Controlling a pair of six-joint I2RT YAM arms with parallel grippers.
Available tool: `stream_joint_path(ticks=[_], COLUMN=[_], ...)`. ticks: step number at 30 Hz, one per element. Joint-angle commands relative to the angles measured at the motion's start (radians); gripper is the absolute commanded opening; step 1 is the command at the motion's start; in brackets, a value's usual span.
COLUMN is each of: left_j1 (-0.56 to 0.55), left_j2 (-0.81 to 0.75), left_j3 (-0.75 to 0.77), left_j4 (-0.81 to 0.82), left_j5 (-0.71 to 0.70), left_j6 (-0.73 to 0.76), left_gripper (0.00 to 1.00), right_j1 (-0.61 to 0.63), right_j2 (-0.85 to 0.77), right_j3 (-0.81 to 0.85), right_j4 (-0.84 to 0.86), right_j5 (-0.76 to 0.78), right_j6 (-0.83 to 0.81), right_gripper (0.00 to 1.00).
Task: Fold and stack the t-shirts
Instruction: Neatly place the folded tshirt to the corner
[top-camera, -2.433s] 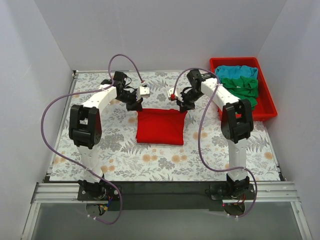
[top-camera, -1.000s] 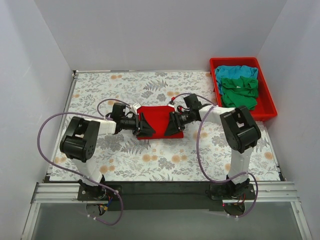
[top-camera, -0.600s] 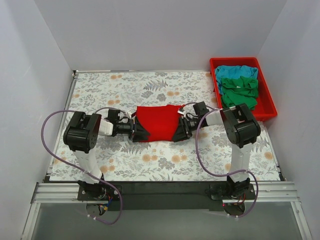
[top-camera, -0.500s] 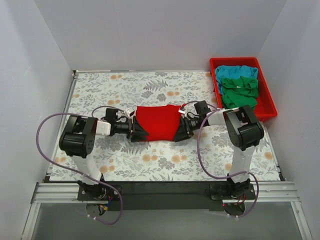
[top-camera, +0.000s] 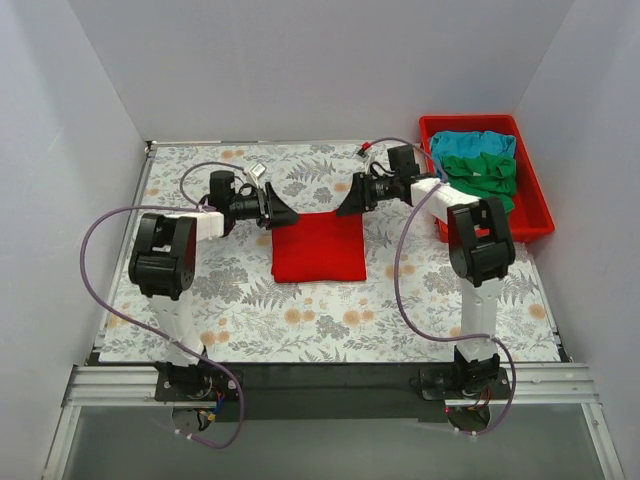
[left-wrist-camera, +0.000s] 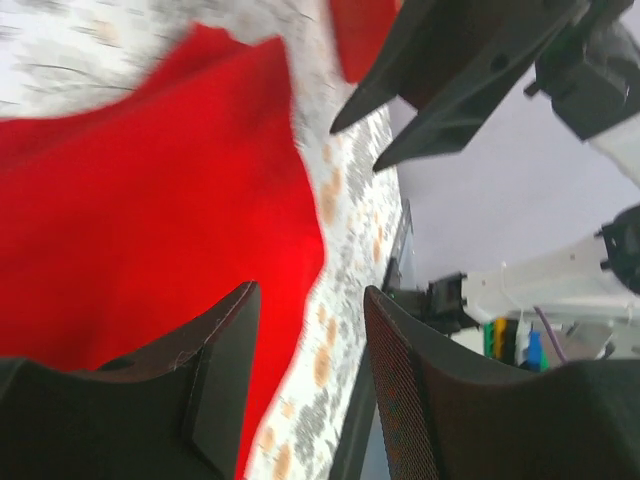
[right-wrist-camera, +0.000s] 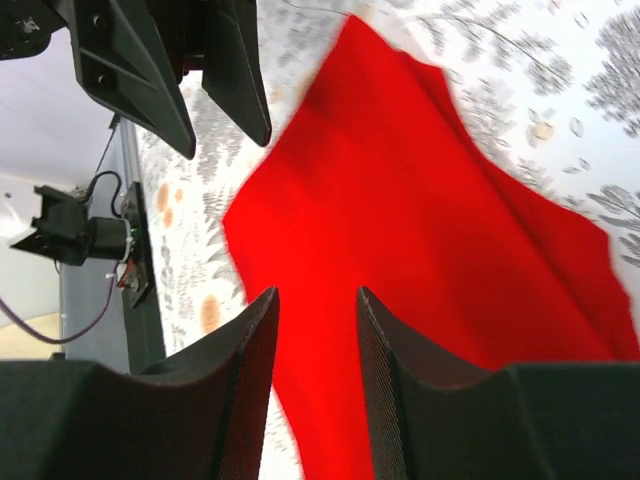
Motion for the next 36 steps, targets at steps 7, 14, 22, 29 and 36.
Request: stream_joint_path(ticks=[7,14,22,29,36], left_j1=[0.081,0.137,0.161,0.181,0.184], left_j2=[0.305,0.276,-0.08,-0.365,-0.519], left_j3=[0.145,0.15,0.182,0.178,0.173], left_j4=[0.147,0.127,-0.248,-0.539,-0.726], left_j5=[-0.065,-0.085,-0.35,-0.554,-0.714], left_j6=[-0.097,-0.095,0.14,0.249,0.375], left_gripper=[0.44,0.44,0.46,0.81,0.86], right_j1=[-0.054,-0.085,-0.093,0.158,0.433], right_j2=[0.233,0.216,-0.158,-0.292,-0.138], right_j3=[0.036,0.042,-0.076,-0.002,0.109], right_j4=[0.166,0.185,0.052,-0.336,-0.433], right_j5=[0.032,0.012,0.173,0.757,0.993], right_j6=[0.094,0.145,-0.015,-0.249,-0.269], right_gripper=[0.42,0.43,0.66,0.71,0.99])
